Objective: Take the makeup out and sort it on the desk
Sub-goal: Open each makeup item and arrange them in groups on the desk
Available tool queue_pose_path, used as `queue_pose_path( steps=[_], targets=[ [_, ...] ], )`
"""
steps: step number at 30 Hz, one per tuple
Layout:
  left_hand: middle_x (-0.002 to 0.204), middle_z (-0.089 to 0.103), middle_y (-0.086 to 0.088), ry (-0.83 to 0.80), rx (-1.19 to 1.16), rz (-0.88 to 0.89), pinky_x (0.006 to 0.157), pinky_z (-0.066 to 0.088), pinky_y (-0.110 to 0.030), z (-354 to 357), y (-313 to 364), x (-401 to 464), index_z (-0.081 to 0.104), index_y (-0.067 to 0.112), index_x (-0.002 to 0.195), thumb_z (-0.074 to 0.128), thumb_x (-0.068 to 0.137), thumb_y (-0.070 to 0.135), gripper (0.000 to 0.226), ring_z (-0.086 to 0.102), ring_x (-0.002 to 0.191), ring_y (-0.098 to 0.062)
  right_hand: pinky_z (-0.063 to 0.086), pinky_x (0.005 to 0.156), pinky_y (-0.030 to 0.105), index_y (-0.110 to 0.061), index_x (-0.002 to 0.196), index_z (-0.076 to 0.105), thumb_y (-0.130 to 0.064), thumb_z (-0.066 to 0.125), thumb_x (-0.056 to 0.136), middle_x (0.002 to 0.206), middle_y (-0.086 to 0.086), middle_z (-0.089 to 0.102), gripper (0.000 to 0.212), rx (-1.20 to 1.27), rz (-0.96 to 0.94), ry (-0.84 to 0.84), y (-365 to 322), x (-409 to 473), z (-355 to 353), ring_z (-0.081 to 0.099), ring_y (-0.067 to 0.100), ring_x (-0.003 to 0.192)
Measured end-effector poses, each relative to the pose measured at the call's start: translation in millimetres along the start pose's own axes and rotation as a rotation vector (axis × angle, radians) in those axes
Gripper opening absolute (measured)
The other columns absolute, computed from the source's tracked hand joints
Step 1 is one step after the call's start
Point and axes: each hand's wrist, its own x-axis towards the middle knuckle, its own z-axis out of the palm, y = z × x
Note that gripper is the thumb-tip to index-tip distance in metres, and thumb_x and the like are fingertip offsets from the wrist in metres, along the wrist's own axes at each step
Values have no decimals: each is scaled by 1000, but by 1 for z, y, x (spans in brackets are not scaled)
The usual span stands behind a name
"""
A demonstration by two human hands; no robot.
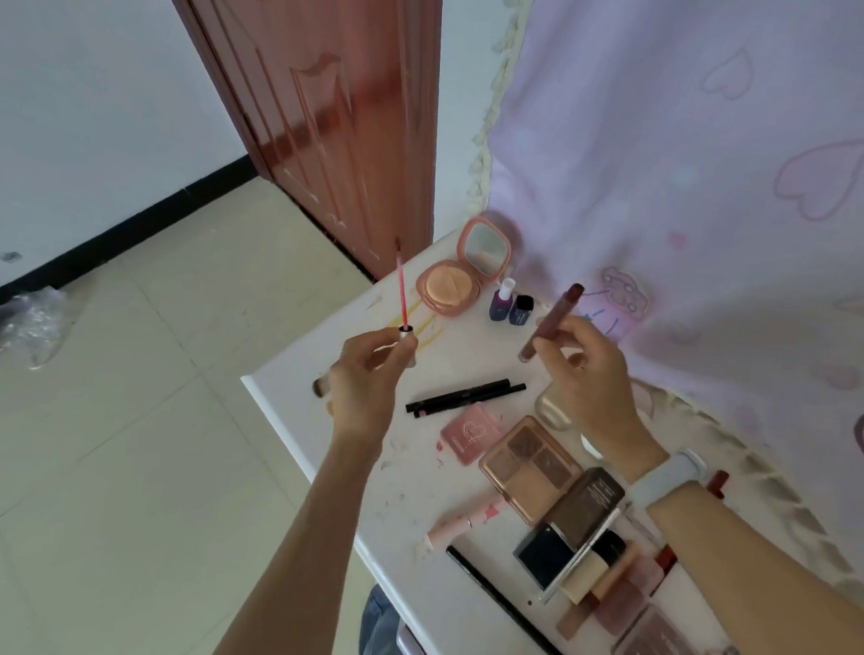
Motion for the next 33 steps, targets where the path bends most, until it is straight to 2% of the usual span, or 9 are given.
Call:
queue_pose_path(
  steps=[2, 4, 7, 11, 13, 17, 21, 30, 33],
  targets=[
    [74, 66, 10, -6, 79, 49, 69, 45, -6, 15, 3, 8, 68, 11, 86, 68, 81, 25, 14, 61, 71, 5, 38, 62, 7, -33, 77, 58, -7, 59, 84, 76, -12, 67, 27, -43, -23, 35, 7, 6, 7, 57, -1, 72],
    [69, 65, 12, -36, 153, 109, 66, 43, -3, 29, 4, 14, 66, 16, 85, 68, 81, 24, 9, 61, 68, 4, 38, 62, 5, -30, 76, 60, -7, 60, 83, 77, -12, 67, 24, -105, -27, 51, 16, 12, 13, 55, -2, 70],
    [72, 64, 14, -88, 260, 175, 68, 42, -1, 47, 0, 22, 64, 19, 89, 67, 83, 21, 7, 59, 71, 8, 39, 67, 8, -18, 80, 64, -9, 59, 85, 82, -4, 67, 11, -197, 12, 43, 29, 22, 21, 54, 3, 72],
    [81, 67, 7, -149, 337, 238, 68, 40, 1, 63, -9, 33, 69, 10, 93, 67, 82, 14, 13, 58, 70, 7, 37, 68, 12, -15, 82, 65, -10, 59, 85, 83, -2, 65, 8, -280, 1, 29, 38, 31, 30, 54, 11, 71],
    [85, 67, 7, -163, 398, 272, 67, 40, -1, 67, -13, 38, 70, 11, 97, 68, 82, 15, 16, 57, 71, 2, 41, 71, 12, -13, 83, 65, -9, 59, 85, 84, 0, 65, 7, -294, -16, 37, 39, 33, 35, 56, 11, 71],
    [98, 69, 6, -203, 538, 315, 69, 41, -17, 71, -18, 46, 70, 17, 101, 66, 84, 19, 18, 55, 74, -6, 52, 77, 30, -9, 90, 64, -6, 58, 86, 88, 7, 67, 8, -276, -23, 15, 41, 34, 43, 63, 18, 81],
    [100, 68, 6, -231, 600, 357, 67, 37, -15, 72, -21, 51, 69, 19, 102, 66, 84, 21, 19, 51, 74, -7, 53, 78, 37, -6, 94, 63, -6, 57, 87, 92, 9, 64, 9, -286, -43, -7, 45, 32, 47, 62, 21, 86],
    [99, 68, 6, -260, 669, 407, 66, 33, -13, 75, -23, 58, 68, 21, 103, 64, 85, 25, 19, 47, 78, -3, 54, 76, 40, -4, 96, 62, -6, 55, 89, 94, 11, 62, 10, -319, -59, 59, 46, 30, 45, 62, 21, 87],
    [97, 68, 6, -254, 673, 418, 67, 36, -17, 75, -24, 58, 68, 20, 102, 64, 85, 23, 18, 52, 82, -8, 54, 77, 37, -5, 99, 61, -8, 55, 89, 95, 9, 62, 12, -318, -48, 48, 46, 31, 46, 61, 20, 88]
  ],
)
